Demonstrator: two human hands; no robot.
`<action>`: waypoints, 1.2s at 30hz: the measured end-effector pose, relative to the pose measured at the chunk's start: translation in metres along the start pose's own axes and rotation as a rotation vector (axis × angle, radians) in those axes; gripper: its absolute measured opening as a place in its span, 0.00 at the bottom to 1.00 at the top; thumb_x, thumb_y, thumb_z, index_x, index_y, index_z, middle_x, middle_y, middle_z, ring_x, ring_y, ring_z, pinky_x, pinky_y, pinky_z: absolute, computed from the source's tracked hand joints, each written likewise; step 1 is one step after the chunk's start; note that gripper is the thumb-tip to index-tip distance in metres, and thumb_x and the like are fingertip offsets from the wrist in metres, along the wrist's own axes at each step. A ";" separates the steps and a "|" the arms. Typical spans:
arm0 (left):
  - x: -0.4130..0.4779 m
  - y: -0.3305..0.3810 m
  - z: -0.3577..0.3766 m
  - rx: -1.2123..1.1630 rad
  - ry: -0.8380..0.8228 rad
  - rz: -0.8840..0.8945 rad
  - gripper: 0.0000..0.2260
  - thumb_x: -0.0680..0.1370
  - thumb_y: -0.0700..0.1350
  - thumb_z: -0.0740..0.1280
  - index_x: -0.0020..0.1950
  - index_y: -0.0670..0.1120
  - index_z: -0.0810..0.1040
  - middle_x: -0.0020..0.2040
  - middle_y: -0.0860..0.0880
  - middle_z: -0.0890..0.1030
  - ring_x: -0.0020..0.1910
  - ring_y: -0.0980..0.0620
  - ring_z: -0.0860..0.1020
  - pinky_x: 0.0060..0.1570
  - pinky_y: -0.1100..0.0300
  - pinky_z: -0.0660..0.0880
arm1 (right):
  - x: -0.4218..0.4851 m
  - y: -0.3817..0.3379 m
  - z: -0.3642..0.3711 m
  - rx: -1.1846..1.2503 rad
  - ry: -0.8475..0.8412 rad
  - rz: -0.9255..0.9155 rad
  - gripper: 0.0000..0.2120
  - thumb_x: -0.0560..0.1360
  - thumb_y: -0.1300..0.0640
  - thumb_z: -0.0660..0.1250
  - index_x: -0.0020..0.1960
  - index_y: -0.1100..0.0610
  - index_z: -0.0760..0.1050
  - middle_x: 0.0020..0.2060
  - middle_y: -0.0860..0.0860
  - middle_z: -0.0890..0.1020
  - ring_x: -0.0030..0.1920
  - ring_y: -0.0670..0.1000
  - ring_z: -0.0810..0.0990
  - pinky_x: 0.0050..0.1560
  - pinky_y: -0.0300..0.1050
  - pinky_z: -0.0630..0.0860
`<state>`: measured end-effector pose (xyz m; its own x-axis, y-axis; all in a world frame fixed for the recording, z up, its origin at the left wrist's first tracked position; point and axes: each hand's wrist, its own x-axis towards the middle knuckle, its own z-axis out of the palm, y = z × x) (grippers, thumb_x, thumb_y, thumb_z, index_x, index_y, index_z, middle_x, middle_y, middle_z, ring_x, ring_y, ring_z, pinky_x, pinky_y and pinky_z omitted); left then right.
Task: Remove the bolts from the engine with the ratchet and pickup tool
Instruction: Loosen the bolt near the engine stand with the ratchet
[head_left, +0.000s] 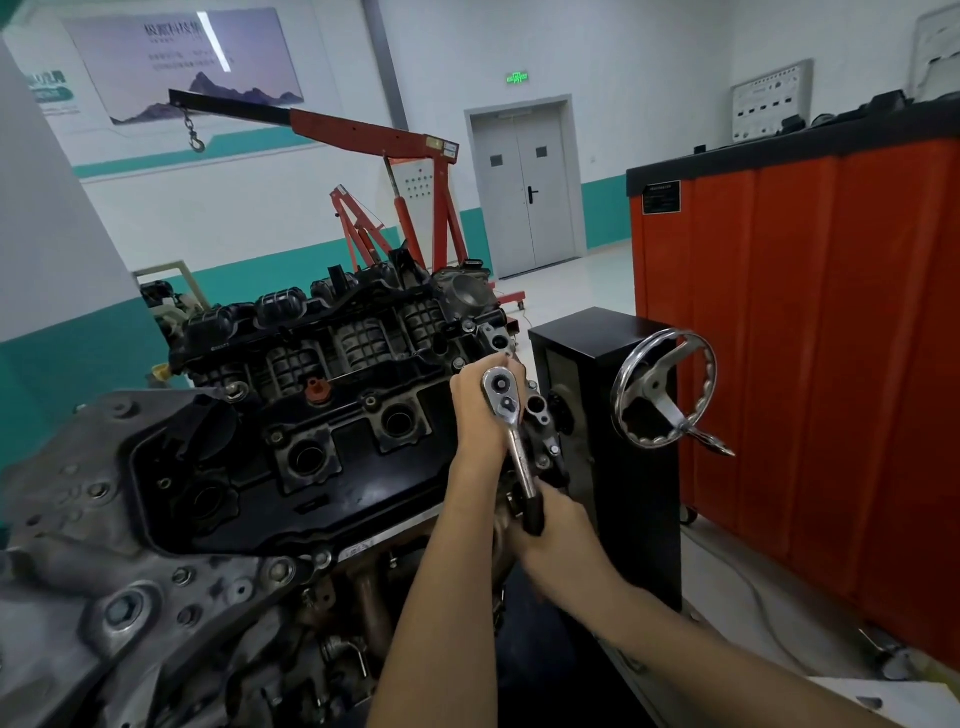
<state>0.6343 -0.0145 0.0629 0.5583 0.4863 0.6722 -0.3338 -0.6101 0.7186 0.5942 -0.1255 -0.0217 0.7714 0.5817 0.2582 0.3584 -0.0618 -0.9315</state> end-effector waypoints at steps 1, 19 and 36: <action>0.001 -0.001 -0.001 0.007 0.001 0.013 0.27 0.71 0.28 0.62 0.24 0.55 0.58 0.18 0.57 0.61 0.20 0.61 0.60 0.23 0.73 0.56 | 0.000 -0.001 0.001 -0.003 -0.007 -0.003 0.06 0.72 0.65 0.64 0.40 0.55 0.72 0.30 0.50 0.75 0.29 0.46 0.73 0.30 0.39 0.70; 0.003 -0.005 0.002 0.058 -0.028 0.017 0.25 0.71 0.30 0.64 0.26 0.51 0.55 0.23 0.56 0.56 0.25 0.58 0.55 0.28 0.63 0.53 | 0.005 -0.003 -0.043 -0.224 -0.030 -0.006 0.06 0.73 0.65 0.66 0.44 0.56 0.73 0.32 0.51 0.76 0.26 0.43 0.72 0.25 0.35 0.68; 0.004 -0.002 -0.009 0.068 -0.093 -0.005 0.26 0.71 0.28 0.63 0.23 0.52 0.56 0.23 0.54 0.57 0.28 0.55 0.56 0.31 0.58 0.54 | 0.060 -0.036 -0.125 -1.077 -0.025 -0.321 0.07 0.75 0.56 0.64 0.46 0.52 0.65 0.32 0.46 0.71 0.32 0.47 0.75 0.31 0.35 0.66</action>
<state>0.6304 -0.0058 0.0658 0.6286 0.4313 0.6471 -0.2800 -0.6507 0.7058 0.6932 -0.1893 0.0594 0.5549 0.7121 0.4301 0.8156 -0.5677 -0.1123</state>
